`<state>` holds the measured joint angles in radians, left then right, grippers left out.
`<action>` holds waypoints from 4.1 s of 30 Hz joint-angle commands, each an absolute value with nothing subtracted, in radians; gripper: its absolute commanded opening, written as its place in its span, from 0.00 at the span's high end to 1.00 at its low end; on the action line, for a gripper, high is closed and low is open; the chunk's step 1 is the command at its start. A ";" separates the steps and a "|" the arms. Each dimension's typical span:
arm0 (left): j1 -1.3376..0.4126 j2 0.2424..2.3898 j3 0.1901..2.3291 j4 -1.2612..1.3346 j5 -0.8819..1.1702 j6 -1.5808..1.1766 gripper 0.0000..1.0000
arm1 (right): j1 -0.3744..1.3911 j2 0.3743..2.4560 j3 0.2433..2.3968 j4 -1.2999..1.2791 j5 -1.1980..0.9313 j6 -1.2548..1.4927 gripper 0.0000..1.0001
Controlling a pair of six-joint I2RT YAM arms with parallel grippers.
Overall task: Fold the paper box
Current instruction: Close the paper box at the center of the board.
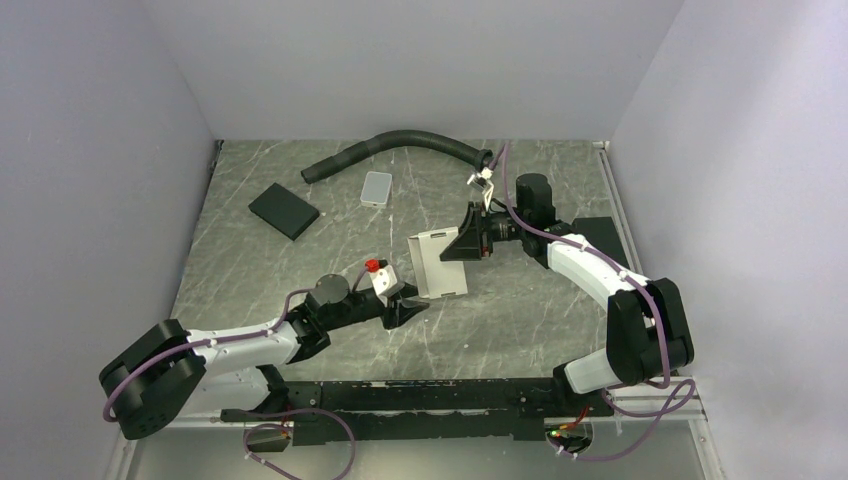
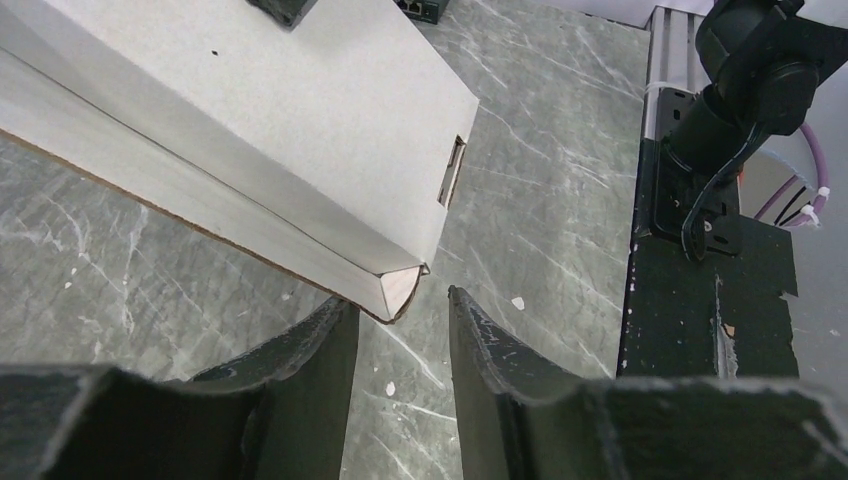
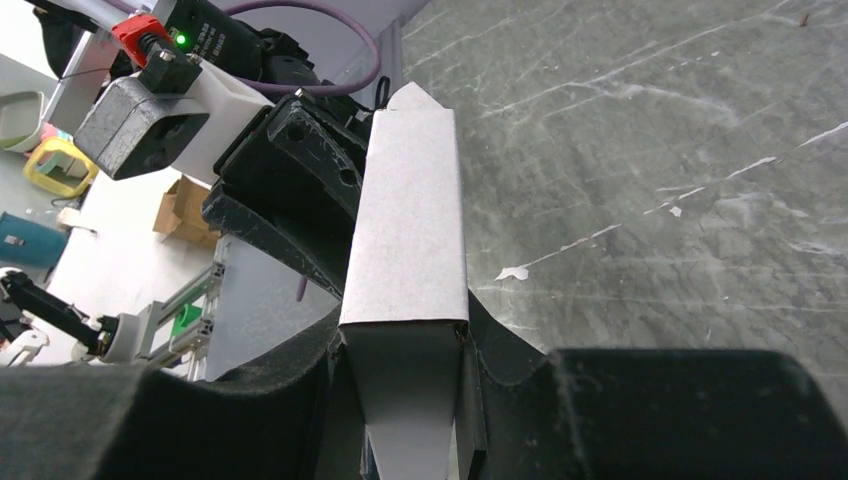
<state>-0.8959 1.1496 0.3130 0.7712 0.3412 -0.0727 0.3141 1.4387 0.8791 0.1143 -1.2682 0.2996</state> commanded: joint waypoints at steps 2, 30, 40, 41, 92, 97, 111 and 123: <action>-0.910 1.122 0.379 0.843 0.469 -0.101 0.55 | 0.316 1.444 0.888 0.162 -1.146 0.237 1.00; -0.911 1.131 0.474 0.737 0.206 -0.540 0.21 | 0.316 1.441 0.862 0.157 -0.976 0.266 1.00; -0.908 1.138 0.540 0.636 0.192 -0.698 0.18 | 0.316 1.443 0.865 0.141 -0.938 0.262 1.00; -0.907 1.144 0.541 0.639 0.198 -0.711 0.18 | 0.316 1.442 0.865 0.139 -0.935 0.262 1.00; -0.790 1.385 0.530 0.953 0.319 -1.296 0.58 | 0.351 1.478 0.782 0.296 -0.882 0.393 1.00; -0.765 1.417 0.519 0.968 0.320 -1.354 0.58 | 0.355 1.474 0.777 0.309 -0.882 0.398 1.00; -0.753 1.482 0.595 0.939 0.344 -1.311 0.69 | 0.388 1.496 0.778 0.301 -0.864 0.390 1.00; -0.706 1.484 0.537 1.007 0.380 -1.336 0.62 | 0.403 1.521 0.794 0.252 -0.860 0.314 1.00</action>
<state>-0.7334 1.5333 0.5068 0.7441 0.3546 -1.3033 0.3794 1.5013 0.7910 0.3126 -0.8616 0.3958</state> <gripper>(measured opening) 0.361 0.338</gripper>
